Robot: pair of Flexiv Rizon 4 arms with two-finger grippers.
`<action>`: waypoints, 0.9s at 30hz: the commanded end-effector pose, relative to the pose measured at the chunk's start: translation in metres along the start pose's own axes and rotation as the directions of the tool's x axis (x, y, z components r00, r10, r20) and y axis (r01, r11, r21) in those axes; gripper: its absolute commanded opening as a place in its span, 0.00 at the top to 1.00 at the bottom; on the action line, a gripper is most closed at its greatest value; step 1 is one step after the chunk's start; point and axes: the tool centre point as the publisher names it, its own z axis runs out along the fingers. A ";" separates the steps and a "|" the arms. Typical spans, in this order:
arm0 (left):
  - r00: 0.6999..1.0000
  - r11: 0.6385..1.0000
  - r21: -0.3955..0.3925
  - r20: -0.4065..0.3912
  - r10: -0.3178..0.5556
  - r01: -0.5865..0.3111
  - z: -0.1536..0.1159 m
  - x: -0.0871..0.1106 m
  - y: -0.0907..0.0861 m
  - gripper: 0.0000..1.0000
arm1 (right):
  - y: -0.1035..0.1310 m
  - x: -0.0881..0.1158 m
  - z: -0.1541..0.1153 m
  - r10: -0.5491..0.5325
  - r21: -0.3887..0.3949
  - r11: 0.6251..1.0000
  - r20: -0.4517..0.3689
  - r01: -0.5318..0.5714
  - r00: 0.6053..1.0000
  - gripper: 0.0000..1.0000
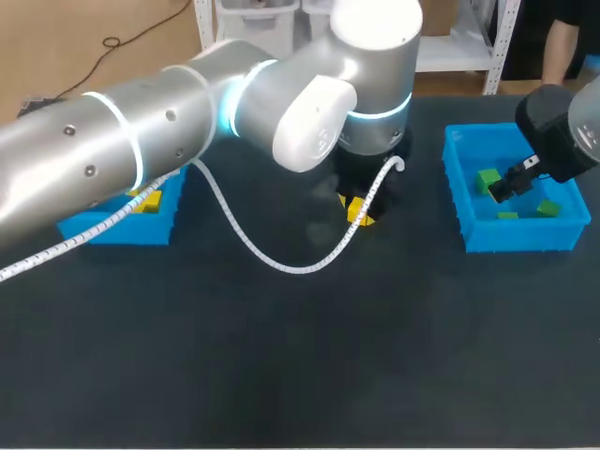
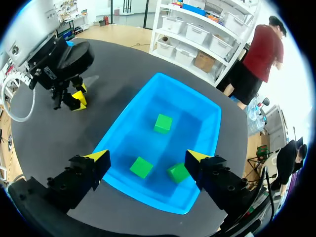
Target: Put the green cubes in the right bin and the yellow cubes in the left bin.
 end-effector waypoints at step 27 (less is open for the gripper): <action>0.778 0.753 -0.228 0.323 -0.539 0.617 -0.133 0.177 0.262 1.00 | 0.001 0.001 0.000 0.001 0.006 1.000 0.005 -0.001 1.000 0.00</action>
